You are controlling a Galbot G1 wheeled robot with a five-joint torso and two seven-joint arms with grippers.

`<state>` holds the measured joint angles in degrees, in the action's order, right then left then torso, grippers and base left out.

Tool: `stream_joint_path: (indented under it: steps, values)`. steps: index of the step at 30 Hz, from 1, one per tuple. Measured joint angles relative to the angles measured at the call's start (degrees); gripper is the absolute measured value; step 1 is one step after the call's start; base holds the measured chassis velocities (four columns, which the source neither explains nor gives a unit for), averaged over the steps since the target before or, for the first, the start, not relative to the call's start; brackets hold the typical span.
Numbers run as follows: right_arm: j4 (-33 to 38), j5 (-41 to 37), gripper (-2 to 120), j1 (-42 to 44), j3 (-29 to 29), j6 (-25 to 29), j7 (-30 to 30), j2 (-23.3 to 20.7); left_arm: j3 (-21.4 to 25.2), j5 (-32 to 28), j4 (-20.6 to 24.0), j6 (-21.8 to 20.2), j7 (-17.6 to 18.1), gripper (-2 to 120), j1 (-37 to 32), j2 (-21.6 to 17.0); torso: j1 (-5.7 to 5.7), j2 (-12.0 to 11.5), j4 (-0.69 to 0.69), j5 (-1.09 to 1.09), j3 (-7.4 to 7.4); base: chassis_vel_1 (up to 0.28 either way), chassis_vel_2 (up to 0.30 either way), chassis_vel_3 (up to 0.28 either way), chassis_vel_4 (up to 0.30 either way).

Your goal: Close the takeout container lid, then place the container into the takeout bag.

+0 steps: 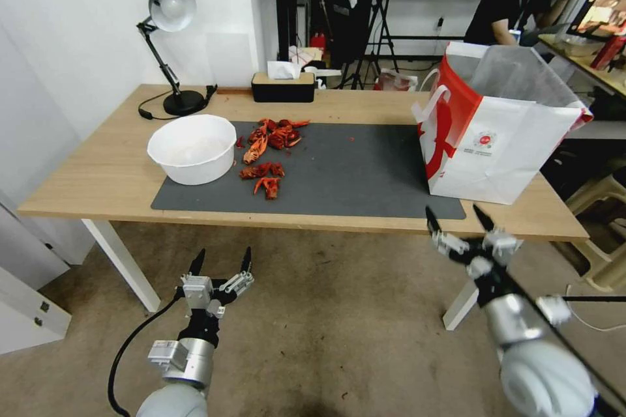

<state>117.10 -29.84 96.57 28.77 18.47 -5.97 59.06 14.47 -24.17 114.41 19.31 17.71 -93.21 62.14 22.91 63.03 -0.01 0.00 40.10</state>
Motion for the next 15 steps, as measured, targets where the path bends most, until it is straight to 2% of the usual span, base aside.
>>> stream_joint_path:
  steps: [7,15]
  values:
    - [-1.1,1.7,100,0.5,-1.7,1.5,-0.2,2.4,0.0,0.2,-0.5,0.0,-0.3,100,-0.1,0.0,0.01,0.0,0.01,0.0,0.01,0.0,0.0,0.0,0.0]
    - [-1.4,2.2,100,-0.4,-2.6,1.1,-1.0,2.8,-0.2,0.4,-1.3,0.6,-0.4,100,0.2,0.3,0.01,0.0,0.01,0.0,0.01,0.0,0.0,0.0,0.0]
